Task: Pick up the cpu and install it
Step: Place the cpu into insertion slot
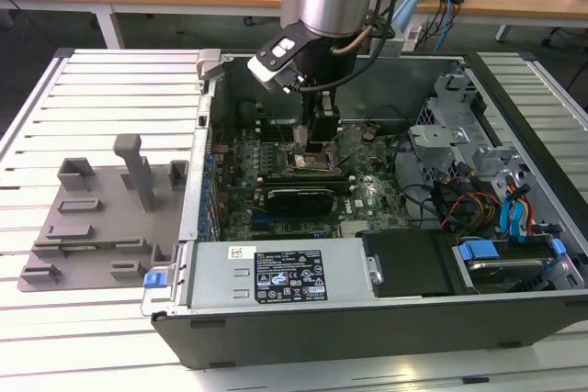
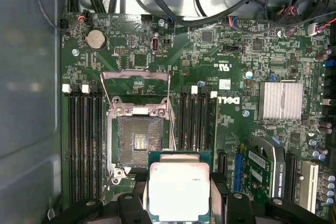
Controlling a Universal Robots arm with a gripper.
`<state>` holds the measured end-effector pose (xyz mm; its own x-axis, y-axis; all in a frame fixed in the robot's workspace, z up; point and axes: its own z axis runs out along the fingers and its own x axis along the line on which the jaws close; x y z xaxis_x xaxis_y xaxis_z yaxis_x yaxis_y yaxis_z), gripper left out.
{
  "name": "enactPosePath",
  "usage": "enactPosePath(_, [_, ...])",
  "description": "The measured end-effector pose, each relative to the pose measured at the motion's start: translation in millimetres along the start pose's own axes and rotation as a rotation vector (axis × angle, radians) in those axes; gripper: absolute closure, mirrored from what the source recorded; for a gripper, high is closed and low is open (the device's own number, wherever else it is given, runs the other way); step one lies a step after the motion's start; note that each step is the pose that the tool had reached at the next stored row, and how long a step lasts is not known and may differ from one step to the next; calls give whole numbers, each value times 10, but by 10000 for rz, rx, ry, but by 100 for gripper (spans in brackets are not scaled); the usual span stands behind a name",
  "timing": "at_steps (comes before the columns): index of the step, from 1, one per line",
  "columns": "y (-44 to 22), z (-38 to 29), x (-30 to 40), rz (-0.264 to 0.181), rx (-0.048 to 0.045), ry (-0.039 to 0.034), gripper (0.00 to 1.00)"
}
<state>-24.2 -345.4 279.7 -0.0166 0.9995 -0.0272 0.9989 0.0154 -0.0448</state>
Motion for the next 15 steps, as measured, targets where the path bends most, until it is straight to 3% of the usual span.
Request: enactPosePath(15, [42, 85, 31, 0, 1, -22, 45])
